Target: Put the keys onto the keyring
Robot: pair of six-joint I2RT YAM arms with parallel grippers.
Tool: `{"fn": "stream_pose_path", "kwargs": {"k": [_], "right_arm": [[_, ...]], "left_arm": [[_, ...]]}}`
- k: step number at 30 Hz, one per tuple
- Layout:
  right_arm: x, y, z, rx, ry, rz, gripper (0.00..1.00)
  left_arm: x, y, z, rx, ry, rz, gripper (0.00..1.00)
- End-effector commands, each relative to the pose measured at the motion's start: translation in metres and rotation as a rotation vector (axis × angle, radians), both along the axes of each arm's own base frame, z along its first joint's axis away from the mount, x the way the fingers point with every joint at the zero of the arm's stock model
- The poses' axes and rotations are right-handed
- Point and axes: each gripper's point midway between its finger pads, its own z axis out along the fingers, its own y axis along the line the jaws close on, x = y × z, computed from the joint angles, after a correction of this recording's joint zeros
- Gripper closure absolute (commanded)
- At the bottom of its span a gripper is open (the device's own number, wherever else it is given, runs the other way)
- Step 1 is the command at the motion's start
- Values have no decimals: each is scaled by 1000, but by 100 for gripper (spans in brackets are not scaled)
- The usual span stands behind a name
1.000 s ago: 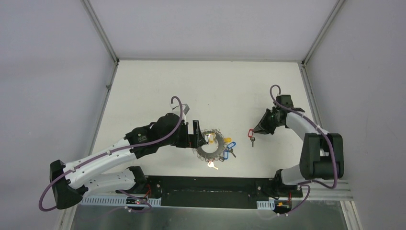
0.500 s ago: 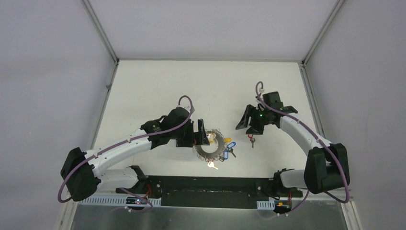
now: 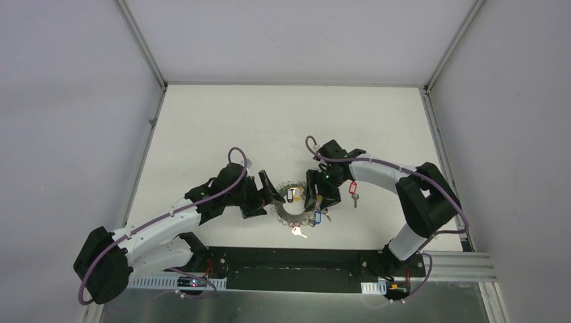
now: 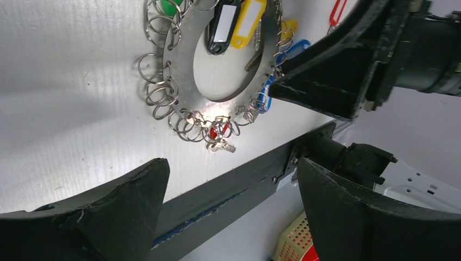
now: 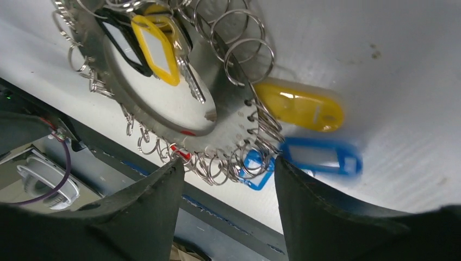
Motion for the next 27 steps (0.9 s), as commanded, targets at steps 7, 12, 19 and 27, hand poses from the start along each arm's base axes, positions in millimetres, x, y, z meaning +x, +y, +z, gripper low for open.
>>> {"fn": "stream_pose_path", "kwargs": {"k": [7,12,19,27], "right_arm": [[15,41,-3,8,-14,83,37],[22,49,4,17,-36,93,37],[17,35,18,-13,-77,106,36],[-4,31,19,22,-22,85,41]], "left_arm": [[-2,-6,6,-5,42,-22,12],[-6,-2,1,81,63,-77,19],[-13,0,-9,185,92,-138,25],[-14,2,-23,264,120,-164,27]]}}
